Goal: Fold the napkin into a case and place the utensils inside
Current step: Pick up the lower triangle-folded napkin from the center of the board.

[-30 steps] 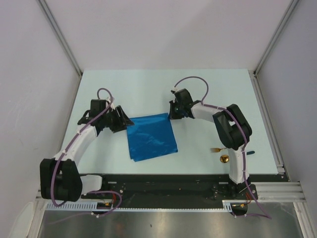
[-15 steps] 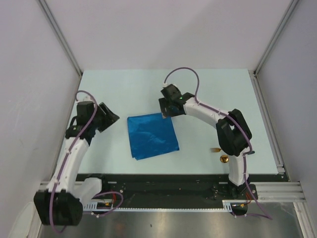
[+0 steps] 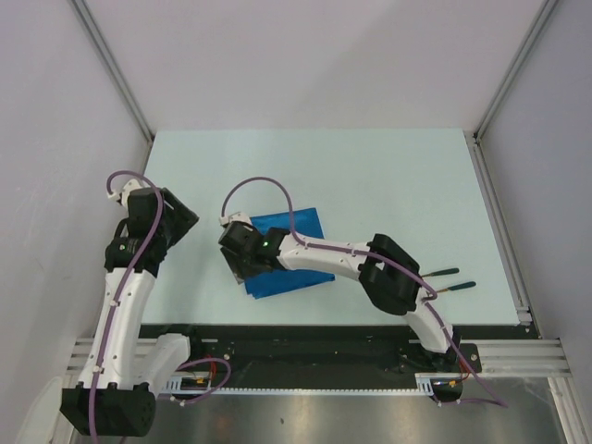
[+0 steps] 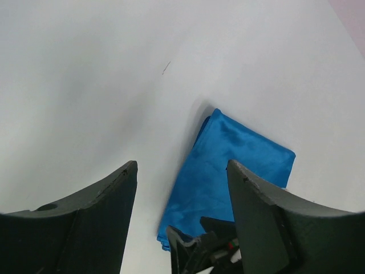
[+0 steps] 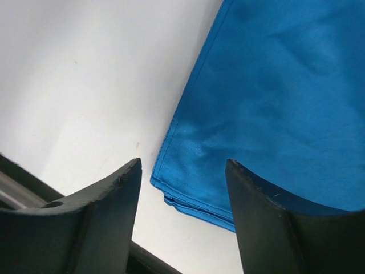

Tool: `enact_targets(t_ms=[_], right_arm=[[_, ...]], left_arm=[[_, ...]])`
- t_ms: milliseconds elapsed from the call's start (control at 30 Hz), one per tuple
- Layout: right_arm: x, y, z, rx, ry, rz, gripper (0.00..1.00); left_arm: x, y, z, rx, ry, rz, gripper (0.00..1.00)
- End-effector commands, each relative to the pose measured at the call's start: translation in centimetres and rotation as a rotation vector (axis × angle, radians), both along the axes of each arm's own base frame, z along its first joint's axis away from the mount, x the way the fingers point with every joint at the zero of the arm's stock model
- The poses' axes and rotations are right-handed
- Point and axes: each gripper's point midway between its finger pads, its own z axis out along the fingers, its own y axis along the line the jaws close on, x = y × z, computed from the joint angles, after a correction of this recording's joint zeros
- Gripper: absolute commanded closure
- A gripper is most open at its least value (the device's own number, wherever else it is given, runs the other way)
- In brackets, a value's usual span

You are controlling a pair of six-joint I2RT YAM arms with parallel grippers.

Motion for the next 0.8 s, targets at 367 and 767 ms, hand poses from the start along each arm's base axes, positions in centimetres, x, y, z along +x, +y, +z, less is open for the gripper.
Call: enact_targets(t_ms=[367,767], right_arm=[[-1.7,0.4,-3.2,-0.078,0.013,-0.002,0.39],[-3.5,-0.5,-6.6,-0.153,0.047,0.005,0.38]], left_arm=[[0.1,-1.0,0.8,-0.047,-0.033,-0.039,0.31],[0.2,-1.3,-0.3,-0.055,-0.006,-0.053,0.31]])
